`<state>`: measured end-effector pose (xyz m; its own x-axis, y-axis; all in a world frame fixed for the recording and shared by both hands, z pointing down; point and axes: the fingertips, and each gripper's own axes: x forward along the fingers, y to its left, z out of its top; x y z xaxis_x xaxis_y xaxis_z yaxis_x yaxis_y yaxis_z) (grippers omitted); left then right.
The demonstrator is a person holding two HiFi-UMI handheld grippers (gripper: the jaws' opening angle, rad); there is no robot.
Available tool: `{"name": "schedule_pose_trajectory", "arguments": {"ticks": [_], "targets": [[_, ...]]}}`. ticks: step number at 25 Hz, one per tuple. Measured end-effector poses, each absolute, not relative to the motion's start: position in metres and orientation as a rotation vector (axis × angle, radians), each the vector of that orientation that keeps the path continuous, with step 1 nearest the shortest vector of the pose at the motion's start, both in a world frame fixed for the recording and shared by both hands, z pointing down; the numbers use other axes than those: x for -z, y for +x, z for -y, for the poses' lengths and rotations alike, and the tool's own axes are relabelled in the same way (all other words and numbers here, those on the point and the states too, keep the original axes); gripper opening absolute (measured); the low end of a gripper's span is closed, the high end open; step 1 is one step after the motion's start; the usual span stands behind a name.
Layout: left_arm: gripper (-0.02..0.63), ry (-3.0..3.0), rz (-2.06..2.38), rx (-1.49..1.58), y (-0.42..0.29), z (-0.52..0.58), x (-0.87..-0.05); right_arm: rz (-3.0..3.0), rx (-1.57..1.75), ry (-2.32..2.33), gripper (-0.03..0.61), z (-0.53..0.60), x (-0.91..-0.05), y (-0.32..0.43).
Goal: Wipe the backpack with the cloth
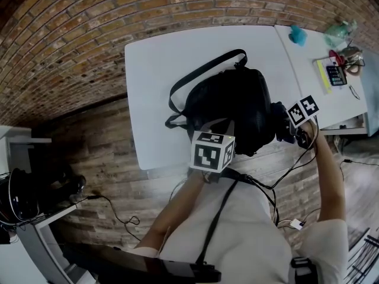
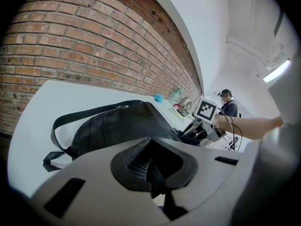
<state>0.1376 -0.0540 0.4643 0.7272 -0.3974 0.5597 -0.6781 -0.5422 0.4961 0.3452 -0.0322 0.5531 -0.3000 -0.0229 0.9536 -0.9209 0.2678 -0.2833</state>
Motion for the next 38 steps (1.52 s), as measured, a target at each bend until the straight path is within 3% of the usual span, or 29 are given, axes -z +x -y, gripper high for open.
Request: {"name": "schedule_pose_trajectory", "arguments": {"ticks": [26, 38], "targets": [[0.003, 2.214, 0.774, -0.499, 0.125, 0.042, -0.465, 1.528, -1.241, 0.822, 0.038, -0.038, -0.55, 0.329], [0.003, 2.215, 0.787, -0.492, 0.105, 0.035, -0.463, 1.571, -1.199, 1.026, 0.038, -0.017, -0.524, 0.341]]}}
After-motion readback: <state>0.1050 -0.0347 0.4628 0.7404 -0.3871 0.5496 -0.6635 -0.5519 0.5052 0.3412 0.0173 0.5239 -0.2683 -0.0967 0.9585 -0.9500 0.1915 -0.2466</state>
